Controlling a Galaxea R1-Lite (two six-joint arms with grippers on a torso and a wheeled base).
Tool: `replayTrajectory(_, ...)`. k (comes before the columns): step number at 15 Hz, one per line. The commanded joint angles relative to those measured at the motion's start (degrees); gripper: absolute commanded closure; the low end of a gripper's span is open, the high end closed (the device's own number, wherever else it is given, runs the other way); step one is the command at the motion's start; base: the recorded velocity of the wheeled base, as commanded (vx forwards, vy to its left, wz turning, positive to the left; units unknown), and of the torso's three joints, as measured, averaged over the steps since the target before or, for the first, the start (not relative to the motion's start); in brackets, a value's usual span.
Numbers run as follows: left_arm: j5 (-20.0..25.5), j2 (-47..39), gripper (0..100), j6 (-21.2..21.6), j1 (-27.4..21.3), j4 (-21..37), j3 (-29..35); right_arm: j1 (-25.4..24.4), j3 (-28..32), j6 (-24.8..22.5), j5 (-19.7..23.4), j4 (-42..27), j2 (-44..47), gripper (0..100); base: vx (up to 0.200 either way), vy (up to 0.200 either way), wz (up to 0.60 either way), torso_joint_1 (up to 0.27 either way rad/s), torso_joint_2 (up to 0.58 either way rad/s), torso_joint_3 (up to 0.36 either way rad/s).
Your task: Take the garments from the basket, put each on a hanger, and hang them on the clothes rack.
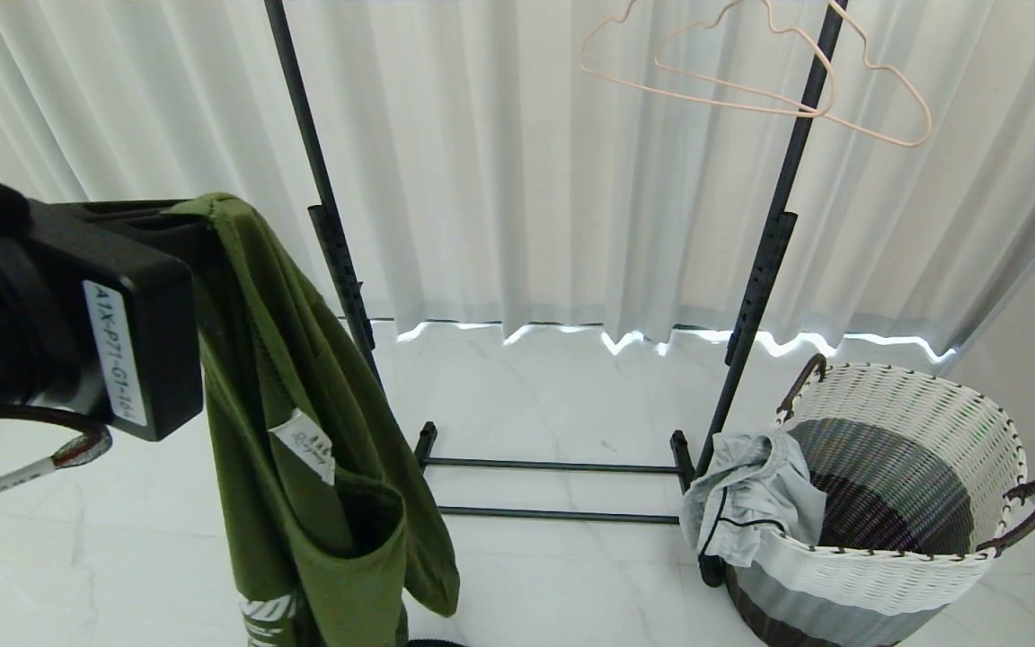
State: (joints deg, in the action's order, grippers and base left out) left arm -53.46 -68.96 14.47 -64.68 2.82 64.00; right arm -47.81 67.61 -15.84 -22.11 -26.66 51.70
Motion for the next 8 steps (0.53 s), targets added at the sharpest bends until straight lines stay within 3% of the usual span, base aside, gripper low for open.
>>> replayTrajectory(1,0.02,3.66,100,0.73,2.02,0.0,-2.83,14.76,0.07,-0.69,-0.39,-7.09,-0.37,0,0.0,0.0,0.0,0.0,0.0,0.0)
replayTrajectory(4,1.6,10.08,100,4.95,8.43,0.0,-6.61,23.55,-2.39,-3.15,-0.47,-7.35,-0.37,0,0.0,0.0,0.0,0.0,0.0,0.0)
replayTrajectory(8,10.83,13.5,100,5.22,21.18,0.44,-6.61,30.94,-4.68,-3.85,-0.65,-6.74,-0.2,0,0.0,0.0,0.0,0.0,0.0,0.0)
